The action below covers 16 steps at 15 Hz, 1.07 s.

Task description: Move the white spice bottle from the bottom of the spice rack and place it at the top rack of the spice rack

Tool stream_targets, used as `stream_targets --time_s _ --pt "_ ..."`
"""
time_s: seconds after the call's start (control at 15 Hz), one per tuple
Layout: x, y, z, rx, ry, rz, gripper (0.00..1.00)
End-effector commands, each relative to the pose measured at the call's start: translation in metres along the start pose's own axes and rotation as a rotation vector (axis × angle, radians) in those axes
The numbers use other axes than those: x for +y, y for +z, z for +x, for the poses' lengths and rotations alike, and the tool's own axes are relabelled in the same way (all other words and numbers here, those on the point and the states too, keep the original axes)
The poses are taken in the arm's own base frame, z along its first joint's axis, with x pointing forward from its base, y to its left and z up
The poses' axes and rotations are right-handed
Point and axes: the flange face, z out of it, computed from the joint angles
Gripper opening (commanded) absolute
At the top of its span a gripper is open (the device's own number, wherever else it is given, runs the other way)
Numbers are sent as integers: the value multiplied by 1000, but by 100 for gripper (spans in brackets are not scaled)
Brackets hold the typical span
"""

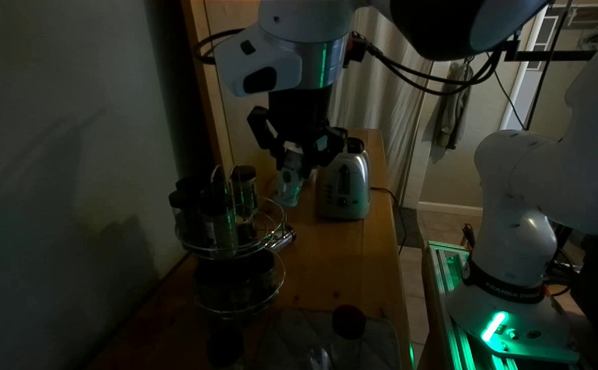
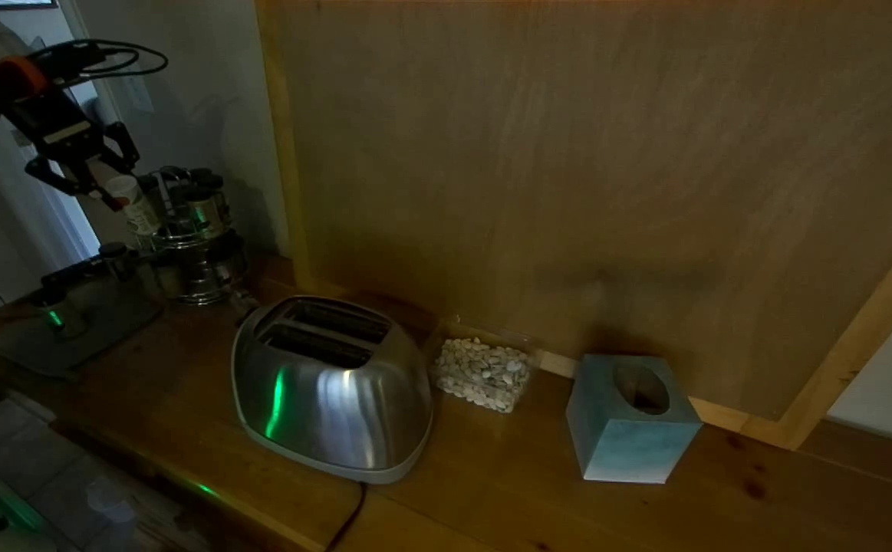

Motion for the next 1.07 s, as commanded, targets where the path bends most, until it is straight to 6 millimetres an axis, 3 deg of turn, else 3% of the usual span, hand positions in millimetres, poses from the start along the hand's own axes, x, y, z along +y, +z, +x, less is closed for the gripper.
stream_targets --time_s 0.0,0.6,1.0 --pt "7 -1 5 40 55 22 20" --pt "17 0 5 83 182 2 20" --pt "15 11 18 76 171 21 20"
